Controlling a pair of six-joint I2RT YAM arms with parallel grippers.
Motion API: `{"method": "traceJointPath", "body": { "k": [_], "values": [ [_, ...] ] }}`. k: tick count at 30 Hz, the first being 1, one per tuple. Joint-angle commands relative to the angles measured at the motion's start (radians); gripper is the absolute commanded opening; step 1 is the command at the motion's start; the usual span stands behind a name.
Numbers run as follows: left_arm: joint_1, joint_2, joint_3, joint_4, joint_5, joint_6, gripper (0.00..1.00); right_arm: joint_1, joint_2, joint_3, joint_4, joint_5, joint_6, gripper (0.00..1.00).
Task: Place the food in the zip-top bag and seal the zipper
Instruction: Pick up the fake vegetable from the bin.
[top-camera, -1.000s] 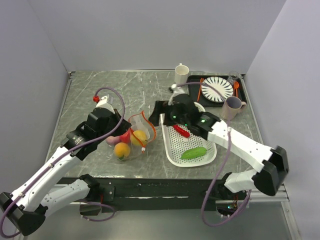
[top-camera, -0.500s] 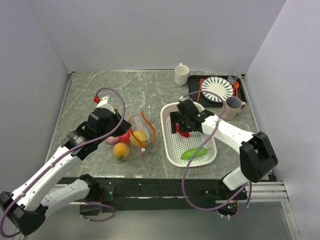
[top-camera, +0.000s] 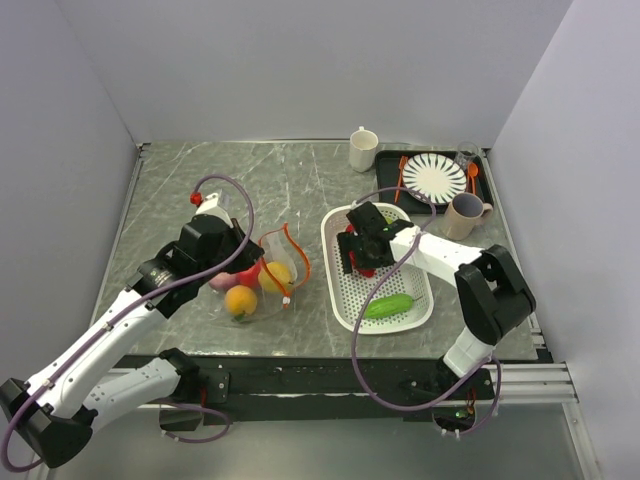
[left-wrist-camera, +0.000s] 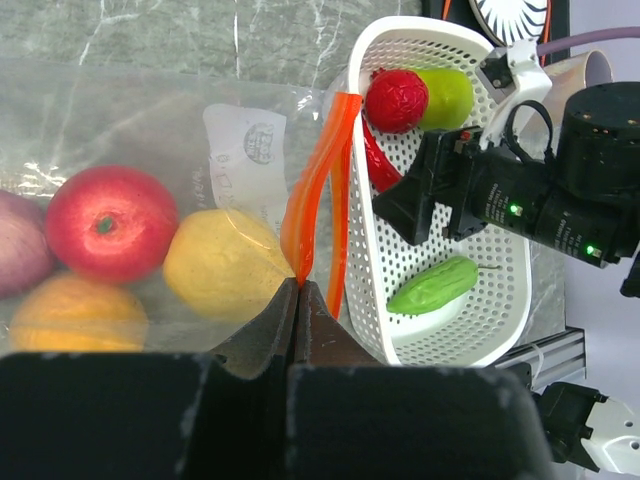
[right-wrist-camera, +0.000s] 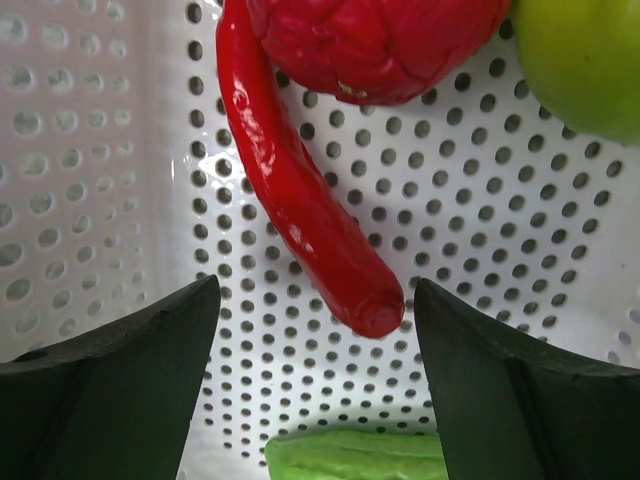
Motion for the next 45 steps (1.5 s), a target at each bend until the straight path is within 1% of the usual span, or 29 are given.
{"method": "traceJointPath", "body": {
  "k": [1,5,8,11,15,18,19,20,22,23,25,26,28,32,36,37,39,40,42,43,45],
  "values": [
    [-0.003,0.014,0.023,0.048,0.018,0.000,0.01,-0.011,0.035,0.045,0.043,-0.001,-0.027,0.85],
    [-0.003,0.031,0.026,0.048,0.029,0.002,0.01,-0.013,0.059,0.042,0.046,-0.019,-0.018,0.83],
    [-0.003,0.023,0.017,0.053,0.031,-0.003,0.01,-0.013,0.055,0.037,0.046,-0.041,-0.016,0.78],
    [-0.003,0.015,0.014,0.050,0.020,-0.003,0.01,-0.013,0.047,0.033,0.048,-0.061,-0.021,0.71],
    [-0.003,0.018,0.020,0.039,0.021,0.000,0.01,-0.013,0.029,0.019,0.048,-0.102,-0.025,0.57],
    [-0.003,0.012,0.017,0.034,0.014,0.000,0.01,-0.011,0.004,-0.003,0.054,-0.139,-0.025,0.52],
    [-0.003,0.008,0.015,0.036,0.014,0.000,0.01,-0.013,-0.011,-0.007,0.057,-0.162,-0.028,0.50],
    [-0.003,0.006,0.012,0.039,0.015,0.000,0.01,-0.013,-0.019,-0.009,0.057,-0.168,-0.027,0.45],
    [-0.003,0.006,0.011,0.042,0.018,-0.001,0.01,-0.013,-0.033,-0.010,0.051,-0.179,-0.027,0.42],
    [-0.003,0.008,0.009,0.042,0.018,0.000,0.01,-0.013,-0.039,-0.013,0.051,-0.192,-0.028,0.33],
    [-0.003,0.011,0.009,0.044,0.023,0.000,0.01,-0.013,-0.066,-0.012,0.043,-0.220,-0.034,0.27],
    [-0.003,0.012,0.007,0.045,0.024,-0.001,0.01,-0.011,-0.082,-0.015,0.045,-0.240,-0.035,0.17],
    [-0.003,0.012,0.006,0.044,0.021,-0.001,0.01,-0.011,-0.131,-0.018,0.045,-0.252,-0.033,0.10],
    [-0.003,0.012,0.000,0.051,0.029,-0.001,0.01,-0.011,-0.218,0.000,0.016,-0.257,-0.024,0.08],
    [-0.003,0.014,0.004,0.050,0.026,0.002,0.01,-0.013,-0.303,0.023,-0.003,-0.320,-0.024,0.08],
    [-0.003,0.015,0.004,0.051,0.026,0.000,0.01,-0.011,-0.333,0.023,-0.001,-0.375,-0.025,0.08],
    [-0.003,0.018,0.003,0.057,0.032,0.000,0.01,-0.010,-0.360,0.028,-0.001,-0.430,-0.033,0.08],
    [-0.003,0.018,0.003,0.059,0.032,-0.001,0.01,-0.007,-0.381,0.029,-0.003,-0.490,-0.041,0.08],
    [-0.003,0.021,0.000,0.062,0.035,-0.003,0.01,-0.001,-0.399,0.037,-0.016,-0.530,-0.059,0.08],
    [-0.003,0.021,-0.002,0.063,0.038,-0.005,0.01,0.001,-0.412,0.037,-0.020,-0.603,-0.071,0.08],
    [-0.003,0.023,-0.005,0.067,0.040,-0.006,0.01,0.012,-0.426,0.040,-0.033,-0.648,-0.100,0.09]
  ]
}}
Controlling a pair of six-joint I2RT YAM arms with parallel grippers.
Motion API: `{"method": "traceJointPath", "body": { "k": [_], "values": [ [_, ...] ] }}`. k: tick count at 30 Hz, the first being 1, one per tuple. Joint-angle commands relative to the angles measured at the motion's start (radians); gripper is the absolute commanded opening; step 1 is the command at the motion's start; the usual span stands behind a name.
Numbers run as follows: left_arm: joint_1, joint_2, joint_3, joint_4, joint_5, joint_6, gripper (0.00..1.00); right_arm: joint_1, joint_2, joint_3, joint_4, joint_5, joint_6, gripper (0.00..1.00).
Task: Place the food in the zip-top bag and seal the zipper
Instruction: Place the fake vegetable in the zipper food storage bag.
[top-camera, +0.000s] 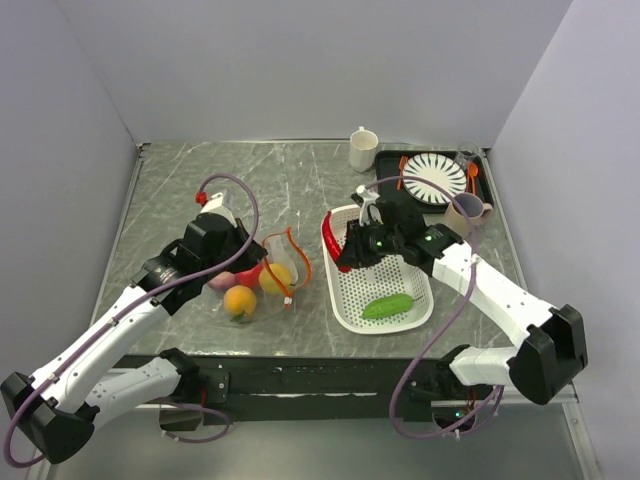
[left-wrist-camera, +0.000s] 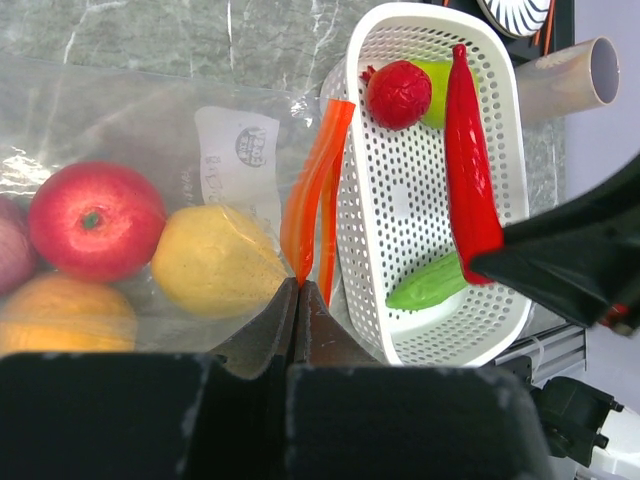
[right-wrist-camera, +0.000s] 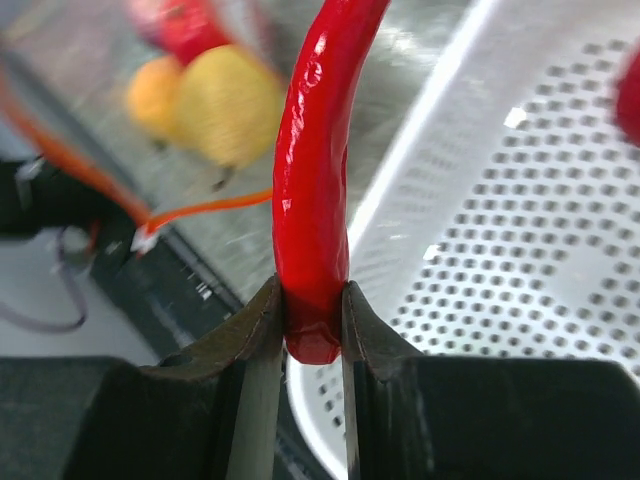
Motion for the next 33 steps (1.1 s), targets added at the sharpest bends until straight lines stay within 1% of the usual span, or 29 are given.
{"method": "traceJointPath", "body": {
  "k": [1,2,4,9,14,16,18,19,22,26,29,33],
  "values": [
    [-0.003,-0.004,-0.001,0.050,0.019,-0.008,0.01,0.016,-0.058,0.044,-0.028,-0.202,-0.067,0.09],
    [-0.003,-0.004,-0.003,0.050,0.019,-0.009,0.01,0.022,-0.055,0.047,-0.039,-0.254,-0.093,0.11],
    [-0.003,-0.006,-0.004,0.055,0.020,-0.013,0.01,0.035,-0.043,0.070,-0.102,-0.282,-0.124,0.11],
    [-0.003,-0.010,0.001,0.050,0.011,-0.013,0.01,0.109,-0.032,0.095,-0.202,-0.281,-0.211,0.10],
    [-0.003,-0.006,-0.001,0.053,0.019,-0.016,0.01,0.161,-0.028,0.092,-0.226,-0.322,-0.253,0.10],
    [-0.003,-0.006,-0.003,0.055,0.023,-0.016,0.01,0.181,-0.015,0.092,-0.226,-0.311,-0.248,0.10],
    [-0.003,-0.004,-0.003,0.058,0.029,-0.014,0.01,0.187,0.008,0.096,-0.228,-0.336,-0.264,0.11],
    [-0.003,-0.004,-0.003,0.058,0.037,-0.013,0.01,0.195,0.015,0.101,-0.226,-0.304,-0.264,0.11],
    [-0.003,0.010,-0.003,0.072,0.086,0.015,0.01,0.197,0.058,0.114,-0.208,-0.285,-0.251,0.12],
    [-0.003,0.010,0.004,0.070,0.128,0.038,0.01,0.195,0.149,0.199,-0.220,-0.229,-0.254,0.13],
    [-0.003,0.005,-0.003,0.078,0.152,0.052,0.01,0.195,0.221,0.266,-0.226,-0.219,-0.262,0.13],
    [-0.003,0.007,0.004,0.059,0.155,0.058,0.01,0.195,0.310,0.346,-0.229,-0.163,-0.251,0.14]
  ]
}}
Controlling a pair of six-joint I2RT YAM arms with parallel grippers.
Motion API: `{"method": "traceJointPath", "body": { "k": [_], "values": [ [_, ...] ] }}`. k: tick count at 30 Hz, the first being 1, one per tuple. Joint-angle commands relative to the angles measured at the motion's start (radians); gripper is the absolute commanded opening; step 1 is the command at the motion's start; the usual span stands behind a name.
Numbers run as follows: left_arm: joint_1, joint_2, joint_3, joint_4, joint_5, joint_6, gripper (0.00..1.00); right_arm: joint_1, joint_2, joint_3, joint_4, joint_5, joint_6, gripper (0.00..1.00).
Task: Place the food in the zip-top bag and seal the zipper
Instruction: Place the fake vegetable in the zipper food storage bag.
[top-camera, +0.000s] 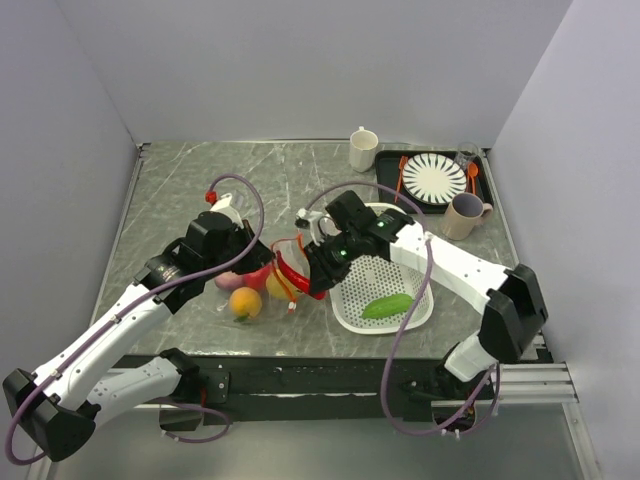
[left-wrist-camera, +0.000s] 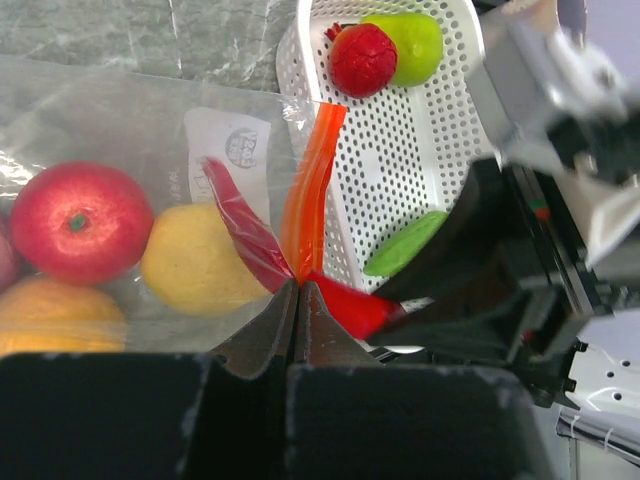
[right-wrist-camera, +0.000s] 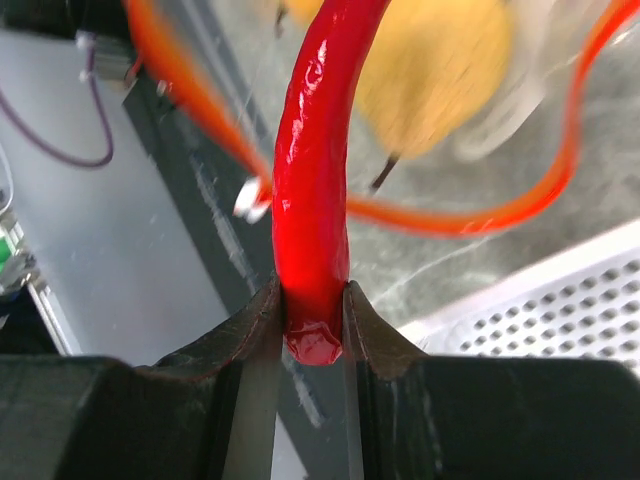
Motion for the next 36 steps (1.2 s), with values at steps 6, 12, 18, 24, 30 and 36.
{"method": "traceJointPath", "body": {
  "k": [6,12,18,24,30,36],
  "values": [
    [-0.003,-0.023,0.023,0.028,0.013,0.027,0.01,0.004,0.127,0.165,0.096,0.127,0.110,0.23],
    [-0.003,-0.030,0.029,0.036,-0.001,0.013,0.01,0.027,0.112,0.116,0.265,0.153,0.258,0.31],
    [-0.003,-0.029,0.015,0.066,0.007,-0.001,0.01,0.036,0.120,0.078,0.409,0.103,0.368,0.37],
    [-0.003,-0.037,0.017,0.054,-0.004,-0.013,0.01,0.074,0.122,0.098,0.382,0.144,0.344,0.63],
    [-0.003,-0.067,0.015,0.028,-0.068,-0.025,0.01,0.071,0.038,0.069,0.293,0.367,0.331,0.70],
    [-0.003,-0.069,0.012,0.017,-0.088,-0.022,0.01,0.045,-0.166,-0.055,0.262,0.650,0.359,0.75]
  ]
}}
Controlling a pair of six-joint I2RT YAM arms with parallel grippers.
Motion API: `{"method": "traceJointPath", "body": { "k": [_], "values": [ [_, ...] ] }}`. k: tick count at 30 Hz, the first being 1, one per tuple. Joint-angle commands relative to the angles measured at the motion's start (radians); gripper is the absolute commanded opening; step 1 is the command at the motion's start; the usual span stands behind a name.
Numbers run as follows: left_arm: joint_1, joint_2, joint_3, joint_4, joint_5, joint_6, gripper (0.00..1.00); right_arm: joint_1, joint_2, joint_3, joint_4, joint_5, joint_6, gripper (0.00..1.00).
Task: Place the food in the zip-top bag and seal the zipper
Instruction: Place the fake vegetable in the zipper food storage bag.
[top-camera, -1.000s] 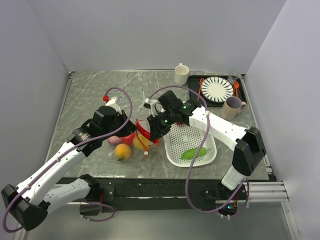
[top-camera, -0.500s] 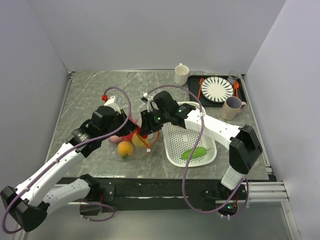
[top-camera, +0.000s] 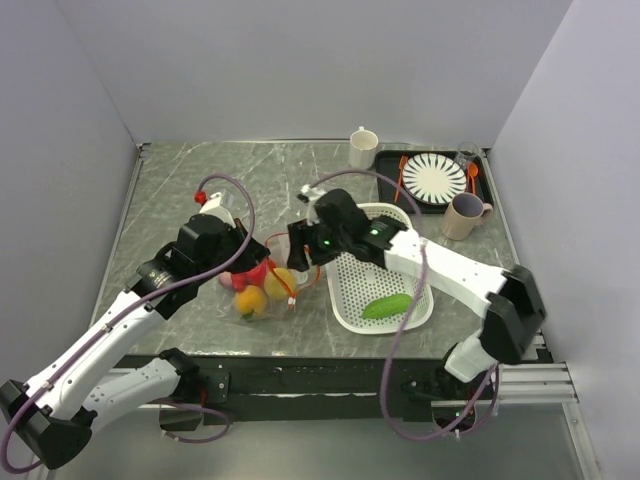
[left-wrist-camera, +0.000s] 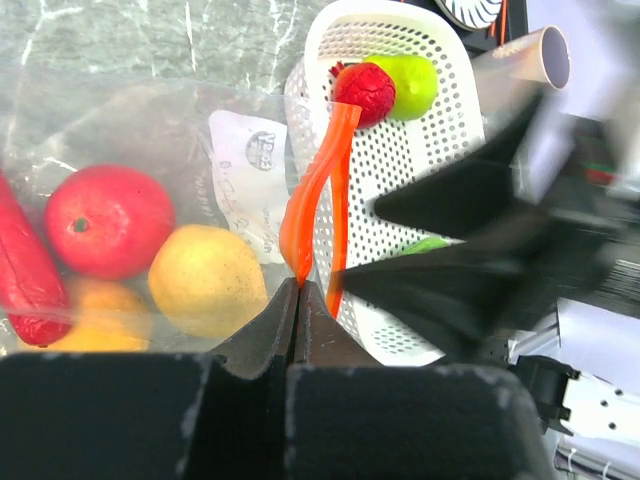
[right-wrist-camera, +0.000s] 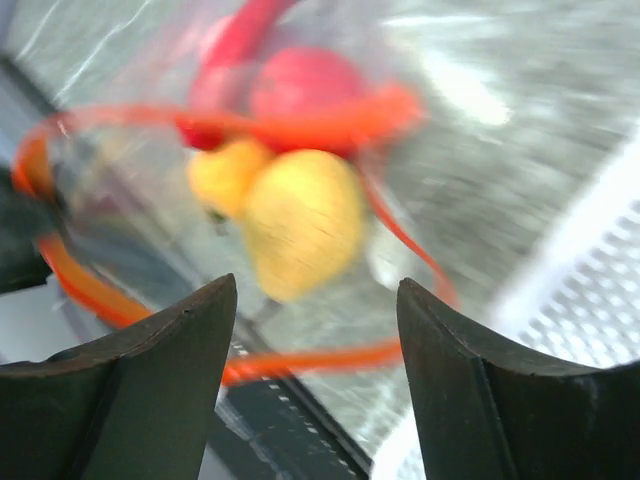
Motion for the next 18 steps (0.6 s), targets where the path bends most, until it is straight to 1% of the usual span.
{"method": "traceJointPath", "body": {
  "k": [1,2,5,6,7,8,11,14,18],
  "values": [
    [-0.003,-0.014,0.011,0.021,-0.025,-0.009,0.01,-0.040,-0.188,-0.089,-0.019,0.302,0.024,0.76],
    [-0.003,-0.010,0.008,0.026,-0.023,-0.009,0.01,-0.057,-0.229,-0.109,-0.008,0.313,0.027,0.78],
    [-0.003,-0.006,0.002,0.040,-0.011,-0.013,0.01,-0.138,-0.262,-0.168,0.004,0.330,0.047,0.84],
    [-0.003,-0.004,0.000,0.041,-0.008,-0.012,0.01,-0.158,-0.259,-0.177,0.004,0.324,0.050,0.89],
    [-0.003,-0.003,-0.001,0.040,-0.010,-0.015,0.01,-0.186,-0.247,-0.189,0.007,0.320,0.049,0.92],
    [-0.003,-0.003,-0.001,0.041,-0.010,-0.016,0.01,-0.225,-0.212,-0.191,-0.004,0.352,0.059,0.92],
    [-0.003,-0.001,-0.003,0.038,-0.007,-0.015,0.01,-0.296,-0.123,-0.179,-0.021,0.358,0.079,0.96],
    [-0.003,0.002,0.006,0.022,-0.022,-0.009,0.01,-0.306,-0.061,-0.159,-0.001,0.390,0.096,0.96],
    [-0.003,-0.001,0.003,0.025,-0.027,-0.010,0.01,-0.330,0.018,-0.107,0.019,0.367,0.124,0.96]
  ]
}}
